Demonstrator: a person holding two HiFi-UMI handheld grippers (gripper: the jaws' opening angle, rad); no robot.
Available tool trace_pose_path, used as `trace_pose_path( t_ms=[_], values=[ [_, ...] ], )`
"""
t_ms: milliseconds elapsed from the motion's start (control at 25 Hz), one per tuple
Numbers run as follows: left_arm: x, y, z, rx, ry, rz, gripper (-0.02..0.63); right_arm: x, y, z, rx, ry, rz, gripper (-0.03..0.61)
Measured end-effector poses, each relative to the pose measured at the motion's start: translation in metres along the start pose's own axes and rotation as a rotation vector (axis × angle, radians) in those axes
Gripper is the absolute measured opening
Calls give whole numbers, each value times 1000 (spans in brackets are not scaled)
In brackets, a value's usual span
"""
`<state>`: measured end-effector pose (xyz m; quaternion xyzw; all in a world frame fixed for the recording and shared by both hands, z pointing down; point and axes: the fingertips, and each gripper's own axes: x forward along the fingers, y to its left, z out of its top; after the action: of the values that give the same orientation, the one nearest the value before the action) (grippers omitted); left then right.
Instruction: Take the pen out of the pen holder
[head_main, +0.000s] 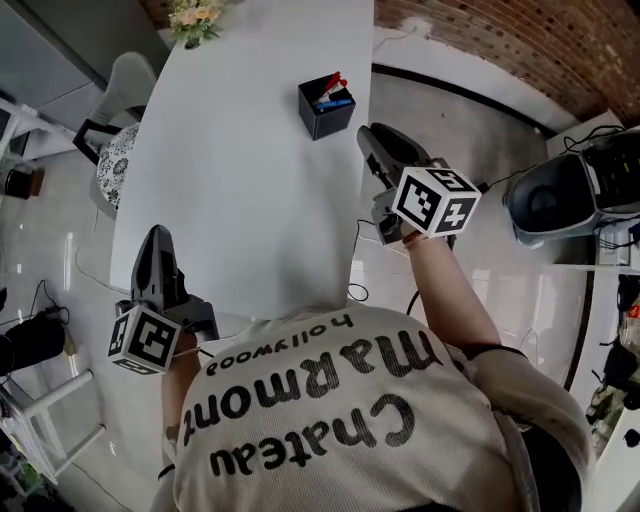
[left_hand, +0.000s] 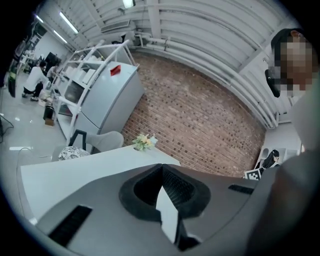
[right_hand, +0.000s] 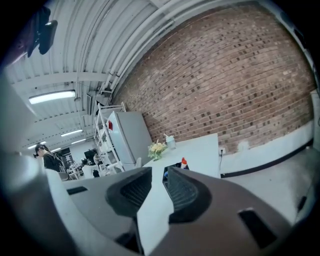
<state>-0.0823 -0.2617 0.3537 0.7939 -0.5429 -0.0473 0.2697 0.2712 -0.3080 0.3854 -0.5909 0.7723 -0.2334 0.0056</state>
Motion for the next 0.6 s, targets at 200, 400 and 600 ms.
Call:
trace_pose_path(
  t_ms=[200,400,600],
  values=[
    [-8,-1,-6,3,-18,69,0,22,-15,0,3,16,41,103],
    [-17,1,-5,5,-47,130,0,42,-27,0,-5,39,67,103],
    [-20,3,-7,5,-40,177,0,63,-37,1,-48,72,85,103]
  ],
)
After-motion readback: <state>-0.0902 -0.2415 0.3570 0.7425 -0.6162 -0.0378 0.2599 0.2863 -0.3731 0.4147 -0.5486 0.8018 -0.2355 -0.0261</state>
